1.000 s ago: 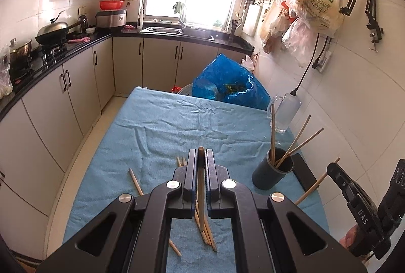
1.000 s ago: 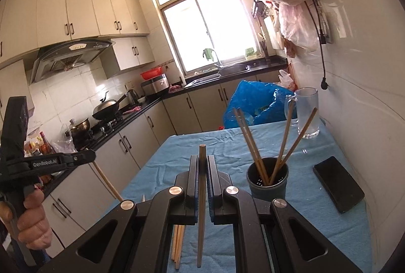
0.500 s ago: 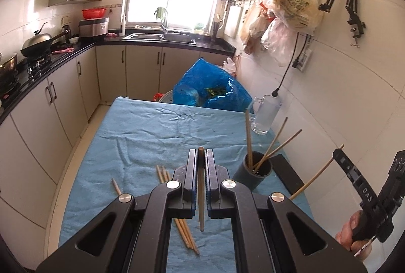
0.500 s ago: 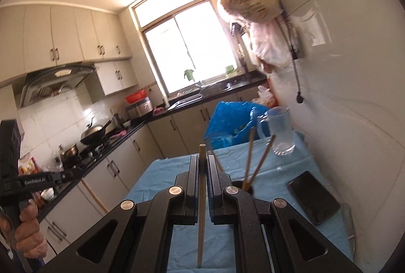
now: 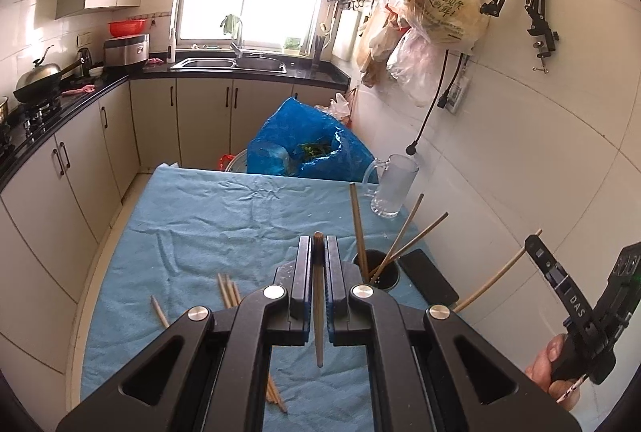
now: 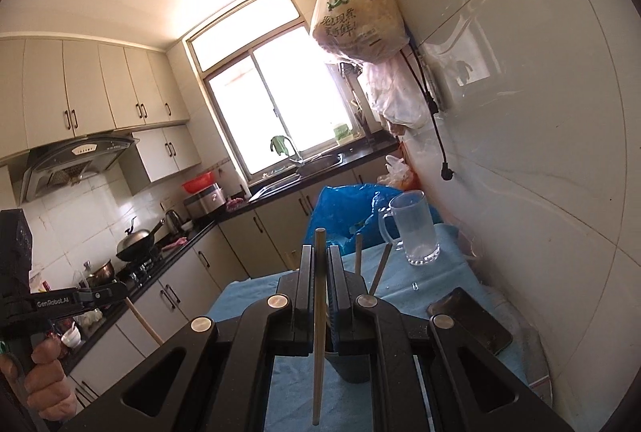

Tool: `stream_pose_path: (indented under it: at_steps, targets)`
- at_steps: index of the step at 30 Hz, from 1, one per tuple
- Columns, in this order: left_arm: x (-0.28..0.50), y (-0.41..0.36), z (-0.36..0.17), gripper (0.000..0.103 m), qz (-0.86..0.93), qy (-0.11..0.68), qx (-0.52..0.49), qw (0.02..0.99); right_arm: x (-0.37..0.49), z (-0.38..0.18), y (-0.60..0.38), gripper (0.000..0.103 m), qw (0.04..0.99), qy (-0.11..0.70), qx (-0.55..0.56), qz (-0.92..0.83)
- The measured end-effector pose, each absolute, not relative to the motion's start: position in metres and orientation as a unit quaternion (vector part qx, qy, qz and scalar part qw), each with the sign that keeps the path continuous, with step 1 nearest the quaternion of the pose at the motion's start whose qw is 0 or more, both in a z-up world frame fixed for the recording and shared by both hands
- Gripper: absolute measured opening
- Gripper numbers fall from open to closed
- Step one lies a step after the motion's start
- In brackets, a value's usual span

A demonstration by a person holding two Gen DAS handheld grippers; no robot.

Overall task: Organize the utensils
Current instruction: 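Carry both held chopsticks upright to the black holder cup, then lower the chopsticks into the cup and open the left tool and the right tool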

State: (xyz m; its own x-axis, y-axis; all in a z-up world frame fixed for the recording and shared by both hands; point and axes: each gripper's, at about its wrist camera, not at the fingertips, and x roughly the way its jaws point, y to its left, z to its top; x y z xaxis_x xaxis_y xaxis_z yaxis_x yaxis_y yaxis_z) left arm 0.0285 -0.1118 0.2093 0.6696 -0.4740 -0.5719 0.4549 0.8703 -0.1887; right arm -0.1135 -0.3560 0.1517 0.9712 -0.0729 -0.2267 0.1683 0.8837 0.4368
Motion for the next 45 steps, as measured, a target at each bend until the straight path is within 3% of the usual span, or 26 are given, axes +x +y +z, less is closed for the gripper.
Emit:
stream_pose_path:
  at_steps: [23, 45]
  targets:
    - [0.085, -0.192, 0.252, 0.005, -0.287, 0.291, -0.028, 0.912, -0.067, 0.188, -0.394, 0.006, 0.966, 0.062, 0.223, -0.114]
    - [0.15, -0.22, 0.158, 0.005, -0.272, 0.372, -0.018, 0.887, 0.013, 0.111, -0.401, 0.006, 0.953, 0.166, 0.223, -0.118]
